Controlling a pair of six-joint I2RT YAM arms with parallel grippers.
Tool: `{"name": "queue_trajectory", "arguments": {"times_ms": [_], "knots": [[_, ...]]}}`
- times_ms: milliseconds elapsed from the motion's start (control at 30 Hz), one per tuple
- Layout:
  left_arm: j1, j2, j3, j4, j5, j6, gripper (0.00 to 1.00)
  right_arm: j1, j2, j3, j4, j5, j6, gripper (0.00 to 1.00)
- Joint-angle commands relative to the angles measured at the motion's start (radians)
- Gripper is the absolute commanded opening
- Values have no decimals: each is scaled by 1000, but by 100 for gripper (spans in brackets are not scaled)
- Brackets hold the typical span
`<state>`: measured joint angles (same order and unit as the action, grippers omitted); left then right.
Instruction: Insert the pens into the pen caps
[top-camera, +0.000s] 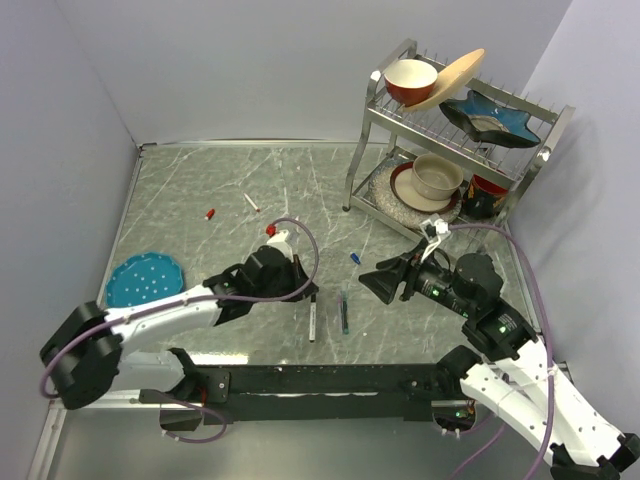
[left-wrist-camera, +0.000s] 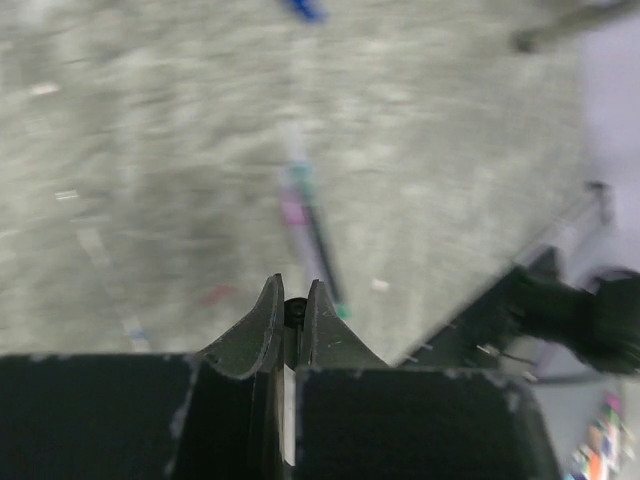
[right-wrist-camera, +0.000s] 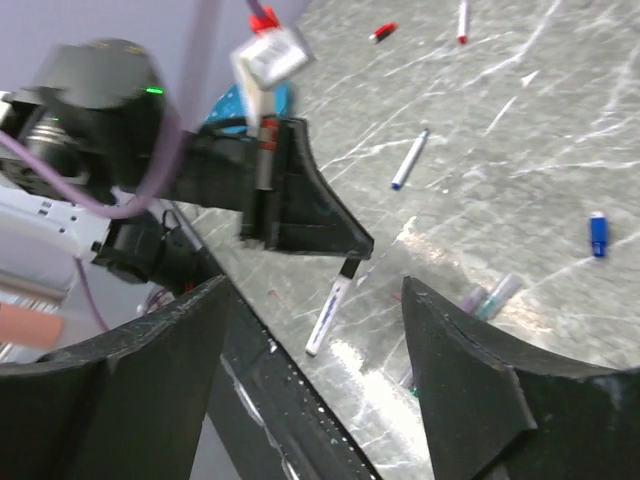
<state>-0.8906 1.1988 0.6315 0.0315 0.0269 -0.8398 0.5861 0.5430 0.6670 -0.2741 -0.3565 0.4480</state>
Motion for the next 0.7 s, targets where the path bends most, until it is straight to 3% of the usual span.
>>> {"name": "queue_trajectory", "arguments": {"times_ms": [0, 400, 667], "knots": [[62, 83, 8, -2, -24, 13, 1, -2, -28, -12, 3, 114, -11, 78], [134, 303, 105, -28, -68, 2, 4, -2, -37, -41, 29, 163, -6, 77], [137, 357, 169, -85, -90, 8, 31, -2, -40, -44, 19, 186, -22, 77]]}}
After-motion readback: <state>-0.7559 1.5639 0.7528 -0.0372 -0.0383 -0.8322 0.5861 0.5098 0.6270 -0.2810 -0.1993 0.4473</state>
